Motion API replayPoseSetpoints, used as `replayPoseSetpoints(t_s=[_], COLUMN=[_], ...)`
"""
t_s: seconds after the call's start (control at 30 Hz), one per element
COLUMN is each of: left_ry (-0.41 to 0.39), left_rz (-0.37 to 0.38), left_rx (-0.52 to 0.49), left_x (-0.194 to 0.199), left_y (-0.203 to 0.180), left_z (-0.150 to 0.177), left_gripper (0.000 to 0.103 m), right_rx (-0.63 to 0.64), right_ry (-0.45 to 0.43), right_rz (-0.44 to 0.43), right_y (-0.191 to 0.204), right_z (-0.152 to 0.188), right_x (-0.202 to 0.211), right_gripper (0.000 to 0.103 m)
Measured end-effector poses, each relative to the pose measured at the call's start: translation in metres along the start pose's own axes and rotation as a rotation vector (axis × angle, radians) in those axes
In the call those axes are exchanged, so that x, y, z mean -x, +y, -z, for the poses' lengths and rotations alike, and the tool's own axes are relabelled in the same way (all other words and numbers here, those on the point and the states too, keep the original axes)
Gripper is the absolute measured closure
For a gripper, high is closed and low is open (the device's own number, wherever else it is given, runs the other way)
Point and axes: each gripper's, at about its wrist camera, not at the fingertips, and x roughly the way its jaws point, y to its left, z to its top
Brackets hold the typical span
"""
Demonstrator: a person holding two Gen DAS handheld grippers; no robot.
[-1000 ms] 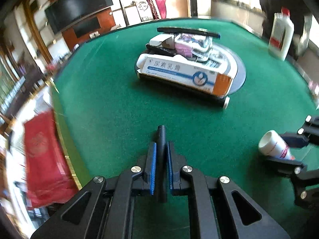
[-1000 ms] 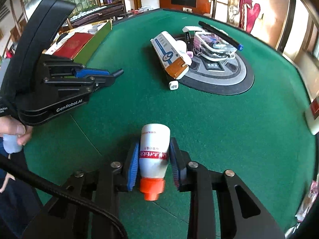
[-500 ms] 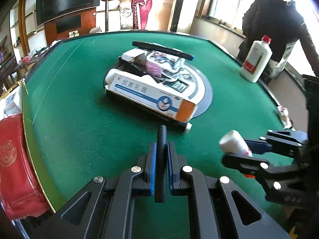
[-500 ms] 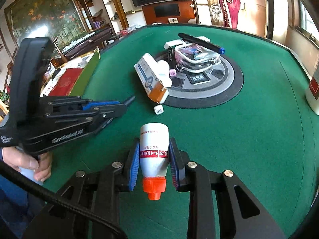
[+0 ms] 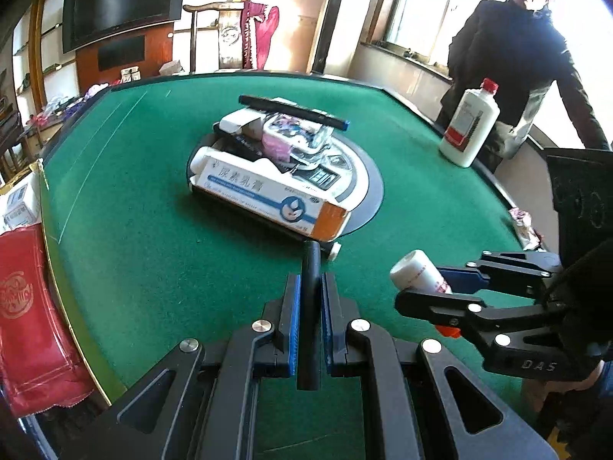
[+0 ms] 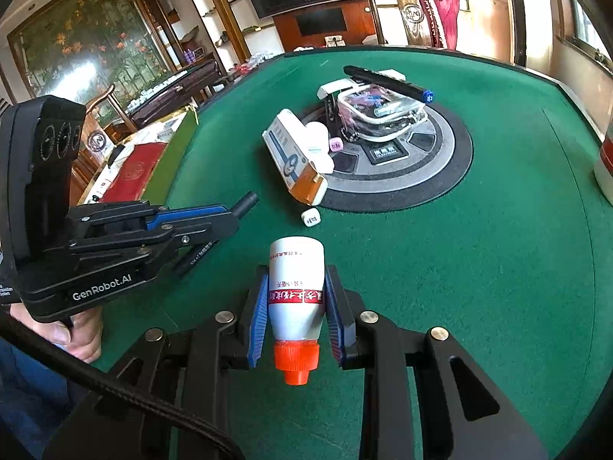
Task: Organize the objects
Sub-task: 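Lift the white bottle and black pen off the table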
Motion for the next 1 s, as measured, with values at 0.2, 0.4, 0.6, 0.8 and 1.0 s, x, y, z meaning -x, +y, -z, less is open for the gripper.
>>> replayPoseSetpoints(t_s=[0.2, 0.4, 0.6, 0.8, 1.0], left_ry=[-0.017, -0.026, -0.024, -0.020, -0.016], left_rz=[0.006, 0.009, 0.010, 0.010, 0.013], left_rx=[0.000, 0.003, 0.005, 0.010, 0.004], left_x=[0.006, 0.010, 0.010, 0.007, 0.006], left_y=[-0.002, -0.003, -0.001, 0.000, -0.002], left_z=[-0.001, -0.002, -0.001, -0.001, -0.001], left_gripper=[0.095, 0.095, 0.095, 0.095, 0.095], right_rx=[-0.004, -0.018, -0.024, -0.026, -0.023], right_ry=[-0.044, -0.066, -0.059, -0.059, -0.060], right_rz=[0.022, 0.014, 0.001, -0.001, 0.000], right_y=[0.003, 0.009, 0.010, 0.009, 0.010], right_z=[-0.003, -0.007, -0.008, -0.006, -0.005], right_x=[0.009, 0.011, 0.009, 0.010, 0.011], right_gripper=[0.078, 0.078, 0.078, 0.078, 0.078])
